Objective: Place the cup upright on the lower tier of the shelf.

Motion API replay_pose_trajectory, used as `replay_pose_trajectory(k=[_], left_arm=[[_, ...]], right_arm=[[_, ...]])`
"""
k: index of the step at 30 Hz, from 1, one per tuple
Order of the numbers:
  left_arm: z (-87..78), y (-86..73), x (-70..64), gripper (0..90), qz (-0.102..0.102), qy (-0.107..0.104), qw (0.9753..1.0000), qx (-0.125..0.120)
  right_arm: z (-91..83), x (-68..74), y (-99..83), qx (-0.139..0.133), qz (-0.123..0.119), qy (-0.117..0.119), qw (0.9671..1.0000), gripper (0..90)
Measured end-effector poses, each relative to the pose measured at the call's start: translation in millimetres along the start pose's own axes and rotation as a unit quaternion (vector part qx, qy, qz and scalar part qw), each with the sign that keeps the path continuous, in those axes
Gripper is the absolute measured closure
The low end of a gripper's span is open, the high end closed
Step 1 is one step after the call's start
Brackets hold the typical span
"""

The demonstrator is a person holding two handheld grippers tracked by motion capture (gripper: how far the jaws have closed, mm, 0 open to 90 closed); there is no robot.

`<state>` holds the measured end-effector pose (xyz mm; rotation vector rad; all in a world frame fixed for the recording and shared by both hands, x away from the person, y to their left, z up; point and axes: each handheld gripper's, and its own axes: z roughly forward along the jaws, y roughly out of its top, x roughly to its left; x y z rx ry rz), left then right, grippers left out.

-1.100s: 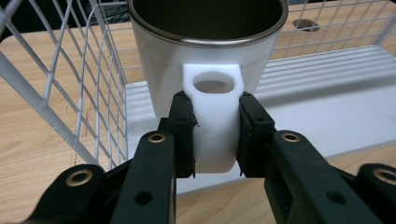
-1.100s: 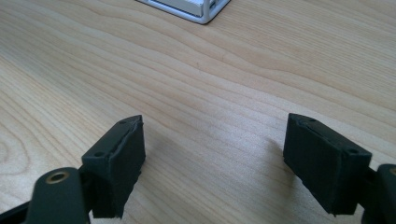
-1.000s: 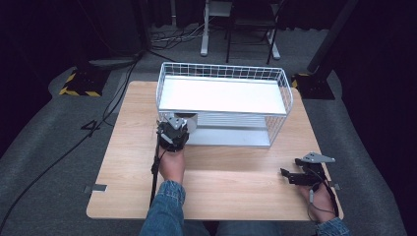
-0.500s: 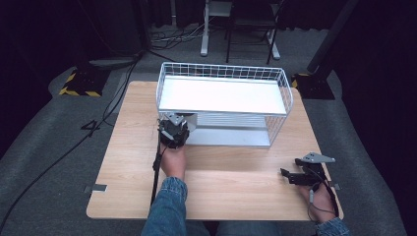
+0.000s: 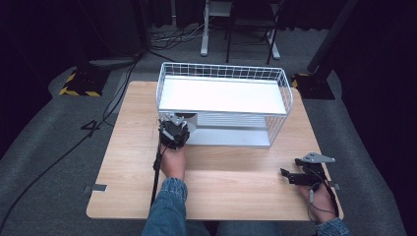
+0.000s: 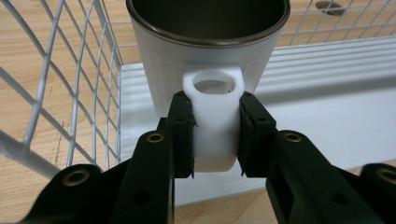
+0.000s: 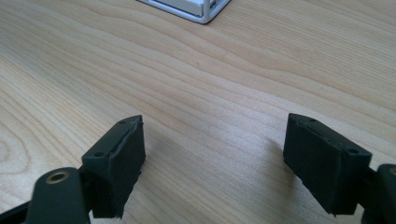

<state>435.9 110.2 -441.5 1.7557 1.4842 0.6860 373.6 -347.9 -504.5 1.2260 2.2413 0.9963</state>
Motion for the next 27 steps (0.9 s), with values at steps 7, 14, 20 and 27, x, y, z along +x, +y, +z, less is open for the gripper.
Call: replay_pose_trajectory(k=[7,14,20,27], left_arm=[[-1.2,-1.7,-1.8,41.8,0.003,0.000,1.0000,-0.001],[-6.9,-0.5,-2.9,38.0,0.009,-0.005,0.9999,-0.008],[-18.2,-1.3,-3.4,33.3,0.027,-0.007,0.9995,-0.017],[-39.9,-4.5,-1.7,28.5,0.025,-0.027,0.9988,-0.033]], right_arm=[[0.0,0.0,0.0,0.000,0.000,0.000,1.0000,21.0],[0.0,0.0,0.0,0.000,0.000,0.000,1.0000,21.0],[0.0,0.0,0.0,0.000,0.000,0.000,1.0000,21.0],[0.0,0.0,0.0,0.000,0.000,0.000,1.0000,21.0]])
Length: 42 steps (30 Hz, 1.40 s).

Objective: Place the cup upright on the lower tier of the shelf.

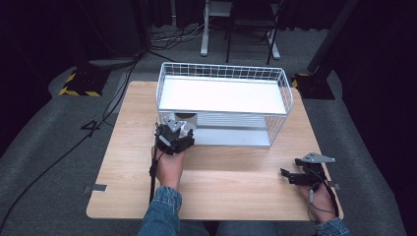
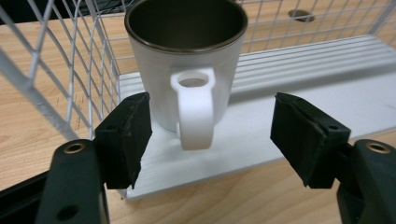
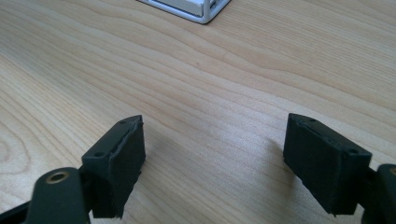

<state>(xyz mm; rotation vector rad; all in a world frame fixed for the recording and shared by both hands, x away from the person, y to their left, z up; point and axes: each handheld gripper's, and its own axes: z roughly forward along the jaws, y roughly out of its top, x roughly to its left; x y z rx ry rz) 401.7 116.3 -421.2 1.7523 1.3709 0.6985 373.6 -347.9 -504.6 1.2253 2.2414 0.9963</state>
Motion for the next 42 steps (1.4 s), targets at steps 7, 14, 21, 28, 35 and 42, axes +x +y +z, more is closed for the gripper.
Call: replay_pose_trajectory(k=[7,14,21,28,35,42], left_arm=[[-23.4,-0.1,-2.0,23.1,0.003,-0.019,0.9996,-0.019],[-45.0,-5.8,-2.4,20.0,0.018,-0.038,0.9989,-0.021],[-61.9,-14.2,7.3,16.9,0.026,-0.054,0.9982,-0.012],[-70.7,-25.8,14.2,16.1,0.058,-0.077,0.9953,-0.011],[-77.4,-40.8,25.4,15.9,0.061,-0.087,0.9943,-0.001],[-85.8,-55.6,41.4,15.5,0.066,-0.096,0.9928,0.026]], right_arm=[[0.0,0.0,0.0,0.000,0.000,0.000,1.0000,21.0],[0.0,0.0,0.0,0.000,0.000,0.000,1.0000,21.0],[0.0,0.0,0.0,0.000,0.000,0.000,1.0000,21.0],[0.0,0.0,0.0,0.000,0.000,0.000,1.0000,21.0],[0.0,0.1,0.0,0.000,0.000,0.000,1.0000,21.0],[0.0,0.1,0.0,0.000,0.000,0.000,1.0000,21.0]])
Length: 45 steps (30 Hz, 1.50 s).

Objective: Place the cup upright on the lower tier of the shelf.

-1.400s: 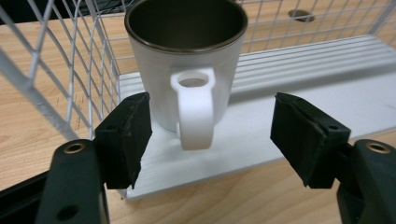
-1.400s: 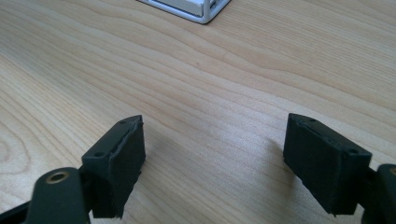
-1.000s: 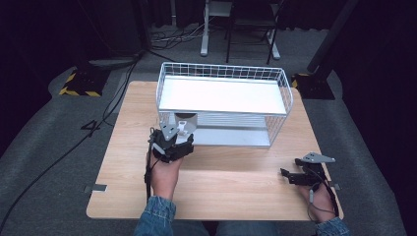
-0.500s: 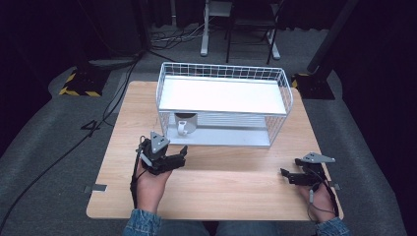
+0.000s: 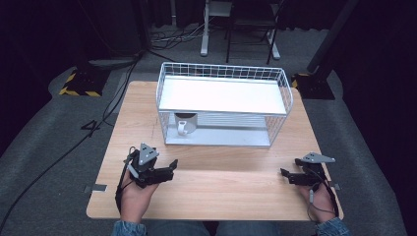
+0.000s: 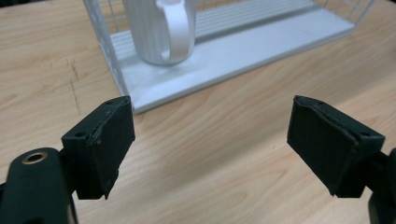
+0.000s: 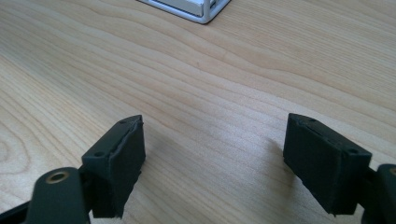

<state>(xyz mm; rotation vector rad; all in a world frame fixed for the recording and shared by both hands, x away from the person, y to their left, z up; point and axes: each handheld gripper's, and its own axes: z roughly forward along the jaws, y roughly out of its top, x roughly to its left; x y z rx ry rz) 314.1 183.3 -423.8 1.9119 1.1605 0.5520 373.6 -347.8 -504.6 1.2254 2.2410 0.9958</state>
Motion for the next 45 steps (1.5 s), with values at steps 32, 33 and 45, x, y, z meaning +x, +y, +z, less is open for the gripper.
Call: replay_pose_trajectory(k=[32,33,45], left_arm=[[6.5,-78.7,43.6,15.6,-0.006,0.026,0.9959,0.087],[7.7,-80.0,43.5,15.6,-0.009,0.026,0.9954,0.092],[15.3,-87.7,44.0,10.2,-0.012,0.029,0.9946,0.099]], right_arm=[[0.0,0.1,0.0,0.000,0.000,0.000,1.0000,21.0],[0.0,0.1,0.0,0.000,0.000,0.000,1.0000,21.0],[-0.2,0.4,-0.3,0.000,0.000,0.000,1.0000,21.0]])
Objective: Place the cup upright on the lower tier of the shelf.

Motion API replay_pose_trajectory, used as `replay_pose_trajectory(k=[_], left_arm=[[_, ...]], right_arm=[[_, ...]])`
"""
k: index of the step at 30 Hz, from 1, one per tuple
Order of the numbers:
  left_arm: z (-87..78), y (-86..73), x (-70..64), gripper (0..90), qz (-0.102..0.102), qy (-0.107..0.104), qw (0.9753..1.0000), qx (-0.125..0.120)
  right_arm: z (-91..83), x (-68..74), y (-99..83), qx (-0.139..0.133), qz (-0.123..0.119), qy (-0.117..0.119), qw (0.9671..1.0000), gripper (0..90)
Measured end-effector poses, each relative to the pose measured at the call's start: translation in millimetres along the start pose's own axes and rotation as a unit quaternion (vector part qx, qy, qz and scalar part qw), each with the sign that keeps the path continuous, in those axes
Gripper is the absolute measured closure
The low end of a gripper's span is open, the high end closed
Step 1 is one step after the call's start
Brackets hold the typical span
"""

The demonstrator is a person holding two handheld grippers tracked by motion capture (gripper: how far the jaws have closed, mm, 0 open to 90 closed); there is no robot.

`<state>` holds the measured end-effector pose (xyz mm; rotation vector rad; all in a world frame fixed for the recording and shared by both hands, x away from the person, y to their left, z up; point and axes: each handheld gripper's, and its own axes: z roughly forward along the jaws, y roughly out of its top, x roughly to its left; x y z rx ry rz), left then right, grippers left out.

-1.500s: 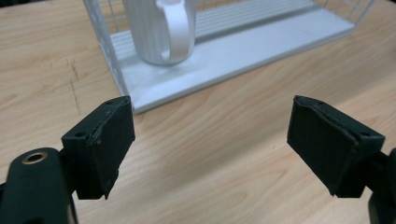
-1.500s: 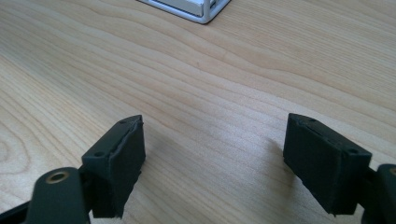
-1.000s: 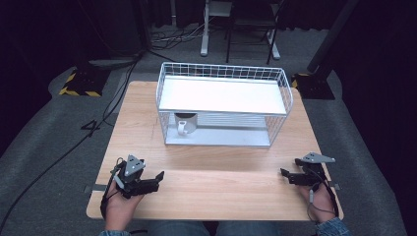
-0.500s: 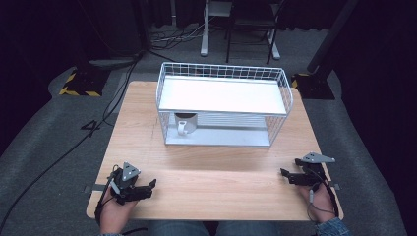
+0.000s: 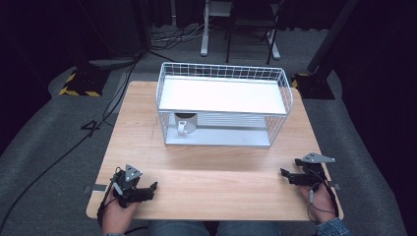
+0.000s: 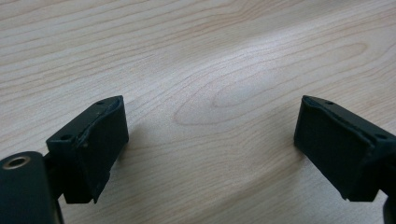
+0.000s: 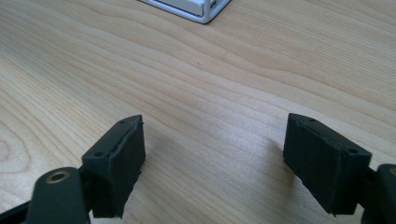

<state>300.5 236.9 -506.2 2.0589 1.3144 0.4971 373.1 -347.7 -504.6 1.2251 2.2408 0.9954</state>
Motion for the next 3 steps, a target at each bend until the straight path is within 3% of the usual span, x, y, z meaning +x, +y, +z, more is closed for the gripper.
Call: replay_pose_trajectory(k=[3], left_arm=[[0.0,0.0,0.1,10.2,0.001,0.000,1.0000,0.000]], right_arm=[[0.0,0.0,0.0,0.000,0.000,0.000,1.0000,21.0]])
